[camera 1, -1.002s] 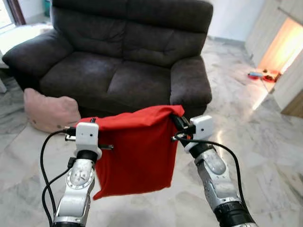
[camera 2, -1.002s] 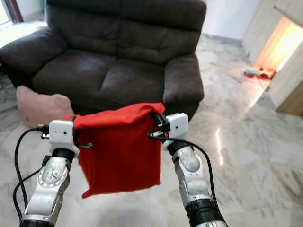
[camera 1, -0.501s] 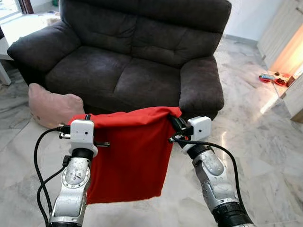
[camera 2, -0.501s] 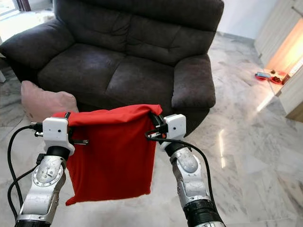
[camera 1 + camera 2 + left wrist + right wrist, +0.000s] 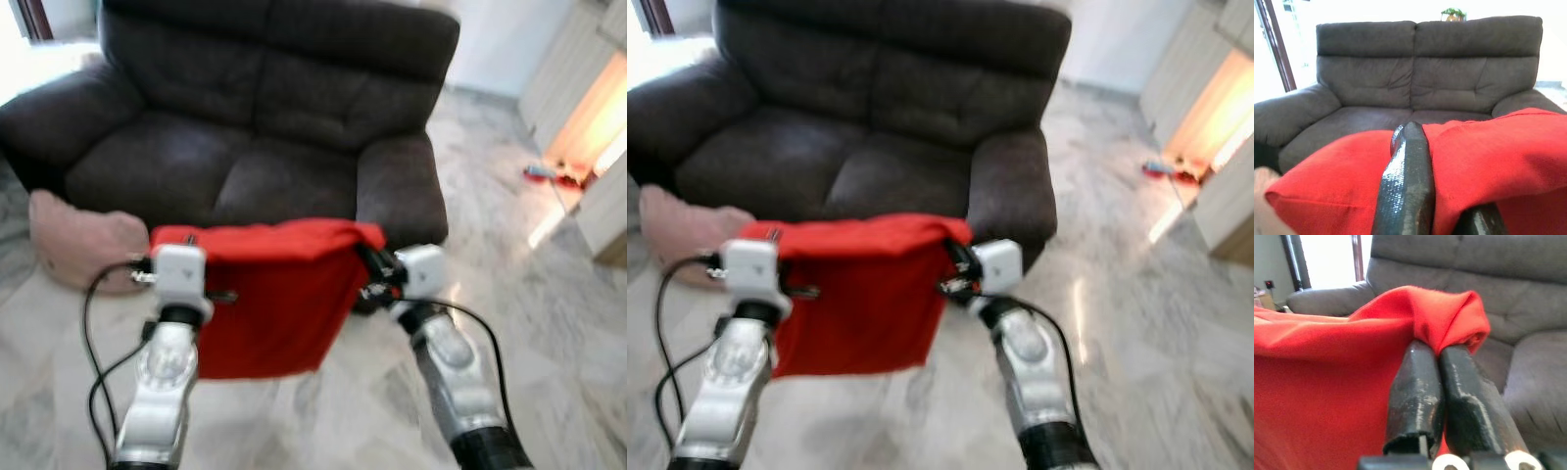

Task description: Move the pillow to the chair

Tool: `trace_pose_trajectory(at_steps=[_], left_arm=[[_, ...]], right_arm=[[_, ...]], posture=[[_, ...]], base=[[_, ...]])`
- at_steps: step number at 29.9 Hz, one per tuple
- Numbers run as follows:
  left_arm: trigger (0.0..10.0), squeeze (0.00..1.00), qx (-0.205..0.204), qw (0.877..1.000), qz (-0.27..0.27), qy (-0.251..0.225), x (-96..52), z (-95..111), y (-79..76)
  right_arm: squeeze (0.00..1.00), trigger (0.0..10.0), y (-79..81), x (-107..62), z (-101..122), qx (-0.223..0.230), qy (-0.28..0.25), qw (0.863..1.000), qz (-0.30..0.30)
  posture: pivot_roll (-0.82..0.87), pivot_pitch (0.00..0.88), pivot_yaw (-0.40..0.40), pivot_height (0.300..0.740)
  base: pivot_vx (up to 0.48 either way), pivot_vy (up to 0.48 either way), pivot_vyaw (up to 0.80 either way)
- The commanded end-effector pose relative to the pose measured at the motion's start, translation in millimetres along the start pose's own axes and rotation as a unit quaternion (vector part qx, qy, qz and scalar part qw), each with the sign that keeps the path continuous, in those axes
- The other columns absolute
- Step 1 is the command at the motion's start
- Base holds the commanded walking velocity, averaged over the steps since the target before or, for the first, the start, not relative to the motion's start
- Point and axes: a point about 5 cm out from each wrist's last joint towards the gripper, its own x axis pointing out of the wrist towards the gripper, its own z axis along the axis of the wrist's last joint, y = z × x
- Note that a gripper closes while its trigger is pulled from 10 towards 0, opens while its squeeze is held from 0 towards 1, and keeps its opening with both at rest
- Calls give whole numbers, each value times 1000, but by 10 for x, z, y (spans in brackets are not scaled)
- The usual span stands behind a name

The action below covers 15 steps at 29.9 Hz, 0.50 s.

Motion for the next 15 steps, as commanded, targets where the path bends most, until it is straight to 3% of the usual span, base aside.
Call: trace_pose_trajectory(at_steps=[1,9,15], left_arm=[[10000,0,2,999,10,-45,51,184,59],[10000,0,2,999,12,-45,57,188,60],[10000,0,2,999,13,-45,60,187,56]], right_arm=[[0,10000,58,90,182,-9,-42,999,18],[0,10000,95,76,176,-11,-40,999,34],[0,10000,94,70,170,-10,-38,998,39]], posture=[[132,9,-154,740],[131,18,-154,740],[130,24,-156,740]], base=[[322,0,438],[322,0,755],[320,0,467]])
